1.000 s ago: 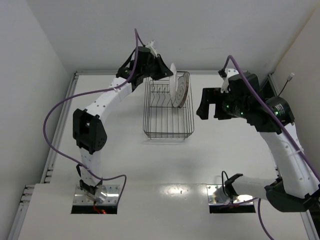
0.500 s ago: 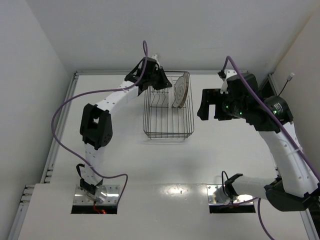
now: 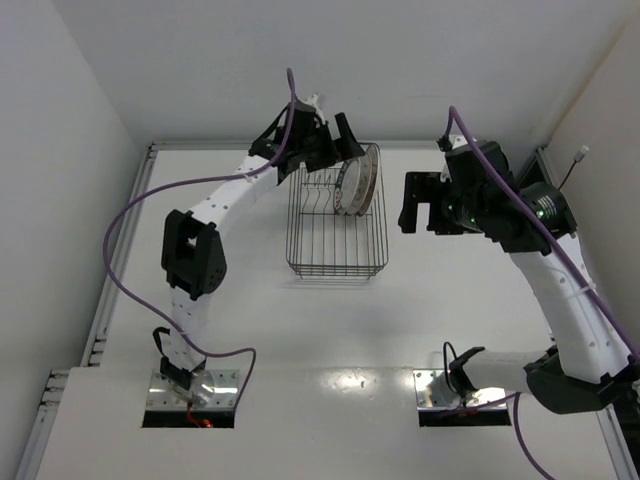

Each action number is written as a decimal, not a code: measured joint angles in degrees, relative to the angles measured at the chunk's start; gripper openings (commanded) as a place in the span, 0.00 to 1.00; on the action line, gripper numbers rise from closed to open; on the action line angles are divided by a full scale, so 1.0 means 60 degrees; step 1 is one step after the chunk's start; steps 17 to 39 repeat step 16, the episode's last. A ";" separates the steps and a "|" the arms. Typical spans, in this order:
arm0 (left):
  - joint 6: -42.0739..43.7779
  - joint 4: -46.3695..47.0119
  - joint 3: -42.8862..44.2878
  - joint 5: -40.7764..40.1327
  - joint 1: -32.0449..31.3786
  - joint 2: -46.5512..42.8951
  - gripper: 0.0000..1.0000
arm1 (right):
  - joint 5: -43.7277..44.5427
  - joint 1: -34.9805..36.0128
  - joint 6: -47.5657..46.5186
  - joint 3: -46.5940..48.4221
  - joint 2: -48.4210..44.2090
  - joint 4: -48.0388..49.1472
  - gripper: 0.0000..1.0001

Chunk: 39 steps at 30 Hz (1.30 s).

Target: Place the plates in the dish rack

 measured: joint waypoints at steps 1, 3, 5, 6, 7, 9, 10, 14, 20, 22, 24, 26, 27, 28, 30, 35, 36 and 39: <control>0.0047 -0.0073 0.0058 -0.0040 -0.0004 -0.0106 1.00 | 0.0142 0.0000 0.0040 0.0098 0.0044 -0.0062 0.99; 0.0229 -0.0397 -0.0040 -0.0266 -0.0011 -0.0586 1.00 | 0.0470 0.0000 0.0076 0.0251 0.0095 -0.0102 0.99; 0.0499 -0.0656 -0.0579 -0.0561 -0.0018 -0.1479 1.00 | 0.0732 0.0000 0.0091 0.0306 0.0098 -0.0131 0.99; 0.0637 -0.0659 -0.1013 -0.0681 -0.0026 -0.2025 1.00 | 0.0863 0.0000 0.0113 0.0306 0.0095 -0.0149 0.99; 0.0761 -0.0696 -0.1581 -0.0816 -0.0029 -0.2721 1.00 | 0.0911 0.0000 0.0117 0.0306 0.0098 -0.0153 0.99; 0.1009 -0.0590 -0.2918 -0.1104 -0.0040 -0.4186 1.00 | 0.0976 0.0000 0.0124 0.0291 0.0124 -0.0157 0.99; 0.1151 -0.0561 -0.3705 -0.1264 -0.0073 -0.4976 1.00 | 0.0980 0.0000 0.0135 0.0237 0.0131 -0.0131 0.99; 0.1861 -0.0637 -0.6459 -0.2193 -0.0430 -0.7282 1.00 | 0.0980 0.0000 0.0178 -0.0288 0.0142 0.0036 0.99; 0.2208 -0.0710 -0.7559 -0.2739 -0.0681 -0.7941 1.00 | 0.0969 0.0000 0.0211 -0.0590 0.0149 0.0138 0.99; 0.2208 -0.0710 -0.7559 -0.2739 -0.0681 -0.7941 1.00 | 0.0969 0.0000 0.0211 -0.0590 0.0149 0.0138 0.99; 0.2208 -0.0710 -0.7559 -0.2739 -0.0681 -0.7941 1.00 | 0.0969 0.0000 0.0211 -0.0590 0.0149 0.0138 0.99; 0.2208 -0.0710 -0.7559 -0.2739 -0.0681 -0.7941 1.00 | 0.0969 0.0000 0.0211 -0.0590 0.0149 0.0138 0.99; 0.2208 -0.0710 -0.7559 -0.2739 -0.0681 -0.7941 1.00 | 0.0969 0.0000 0.0211 -0.0590 0.0149 0.0138 0.99; 0.2208 -0.0710 -0.7559 -0.2739 -0.0681 -0.7941 1.00 | 0.0969 0.0000 0.0211 -0.0590 0.0149 0.0138 0.99; 0.2208 -0.0710 -0.7559 -0.2739 -0.0681 -0.7941 1.00 | 0.0969 0.0000 0.0211 -0.0590 0.0149 0.0138 0.99; 0.2208 -0.0710 -0.7559 -0.2739 -0.0681 -0.7941 1.00 | 0.0969 0.0000 0.0211 -0.0590 0.0149 0.0138 0.99; 0.2208 -0.0710 -0.7559 -0.2739 -0.0681 -0.7941 1.00 | 0.0969 0.0000 0.0211 -0.0590 0.0149 0.0138 0.99; 0.2208 -0.0710 -0.7559 -0.2739 -0.0681 -0.7941 1.00 | 0.0969 0.0000 0.0211 -0.0590 0.0149 0.0138 0.99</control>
